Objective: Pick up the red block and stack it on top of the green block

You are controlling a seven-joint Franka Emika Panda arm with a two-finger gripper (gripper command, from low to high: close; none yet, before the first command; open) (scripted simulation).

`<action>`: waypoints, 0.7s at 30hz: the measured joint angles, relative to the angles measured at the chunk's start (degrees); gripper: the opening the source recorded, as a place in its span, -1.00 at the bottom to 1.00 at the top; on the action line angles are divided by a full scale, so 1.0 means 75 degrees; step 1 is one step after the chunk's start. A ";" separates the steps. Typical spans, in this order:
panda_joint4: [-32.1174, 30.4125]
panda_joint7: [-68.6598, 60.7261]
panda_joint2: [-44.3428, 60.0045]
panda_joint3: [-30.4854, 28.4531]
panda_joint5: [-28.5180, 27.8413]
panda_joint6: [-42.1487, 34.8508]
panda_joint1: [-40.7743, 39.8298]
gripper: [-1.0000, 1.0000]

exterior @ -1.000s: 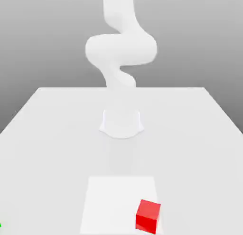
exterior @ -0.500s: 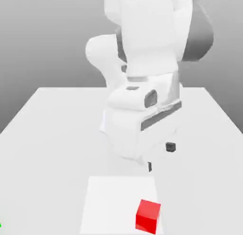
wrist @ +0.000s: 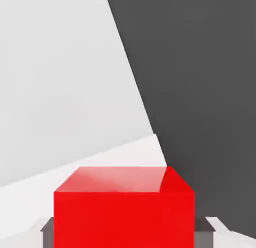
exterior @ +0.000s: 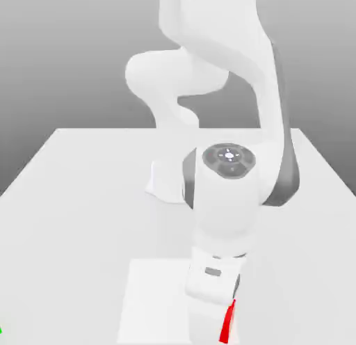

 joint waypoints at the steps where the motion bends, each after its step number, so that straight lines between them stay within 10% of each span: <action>1: 0.0017 -0.0031 0.0115 0.0038 0.0039 0.0097 -0.0030 -1.00; 7: -0.0142 0.0319 -0.1099 -0.0307 -0.0404 -0.0960 0.0134 -1.00; 21: 0.2294 0.0532 0.0369 -0.2302 0.1185 -0.2353 -0.2920 -1.00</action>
